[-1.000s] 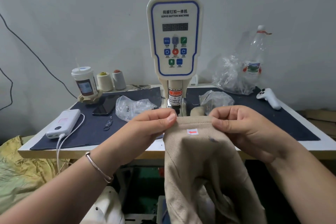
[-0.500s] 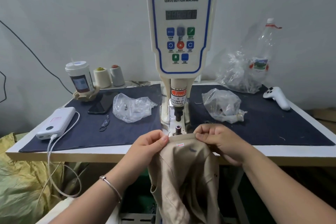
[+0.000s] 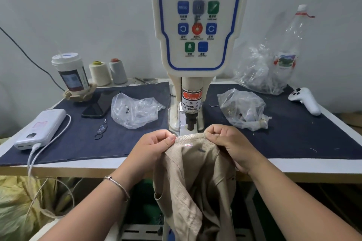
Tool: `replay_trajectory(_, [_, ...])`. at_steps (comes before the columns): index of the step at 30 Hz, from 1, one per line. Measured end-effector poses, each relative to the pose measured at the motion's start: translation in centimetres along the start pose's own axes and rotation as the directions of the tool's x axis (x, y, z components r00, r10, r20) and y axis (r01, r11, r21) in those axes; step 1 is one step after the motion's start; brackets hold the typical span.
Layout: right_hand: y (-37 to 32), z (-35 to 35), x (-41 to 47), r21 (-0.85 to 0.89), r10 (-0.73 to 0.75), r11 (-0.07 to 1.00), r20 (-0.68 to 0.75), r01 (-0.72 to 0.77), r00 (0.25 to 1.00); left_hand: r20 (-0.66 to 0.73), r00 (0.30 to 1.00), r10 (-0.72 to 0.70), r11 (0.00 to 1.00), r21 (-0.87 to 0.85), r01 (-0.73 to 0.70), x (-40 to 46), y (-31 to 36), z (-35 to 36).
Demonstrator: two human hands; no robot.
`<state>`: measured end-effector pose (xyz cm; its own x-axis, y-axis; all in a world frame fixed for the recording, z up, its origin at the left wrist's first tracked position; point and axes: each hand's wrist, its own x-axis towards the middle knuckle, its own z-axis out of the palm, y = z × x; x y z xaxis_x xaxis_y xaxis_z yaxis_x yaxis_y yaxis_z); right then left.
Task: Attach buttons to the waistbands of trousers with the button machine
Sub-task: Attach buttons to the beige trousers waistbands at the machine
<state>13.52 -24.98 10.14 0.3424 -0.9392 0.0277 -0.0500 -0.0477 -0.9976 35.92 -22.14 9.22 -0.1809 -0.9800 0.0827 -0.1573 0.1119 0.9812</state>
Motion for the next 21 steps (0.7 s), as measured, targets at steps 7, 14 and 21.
replay_trajectory(7, [1.3, -0.3, 0.4, 0.170, 0.033, 0.985, 0.048, -0.040, 0.998, 0.052, 0.997, -0.063, 0.996, -0.067, 0.066, 0.3, -0.1, 0.1])
replay_trajectory(14, [1.5, -0.1, 0.6, 0.257, 0.042, 0.965, 0.066, -0.058, 0.997, 0.052, 0.998, -0.044, 0.993, -0.112, 0.049, 0.3, -0.5, 0.2])
replay_trajectory(21, [1.6, -0.2, 0.8, 0.271, 0.084, 0.958, 0.054, -0.095, 0.995, 0.102, 0.994, -0.049, 0.987, -0.150, 0.064, 0.6, -1.1, -0.6])
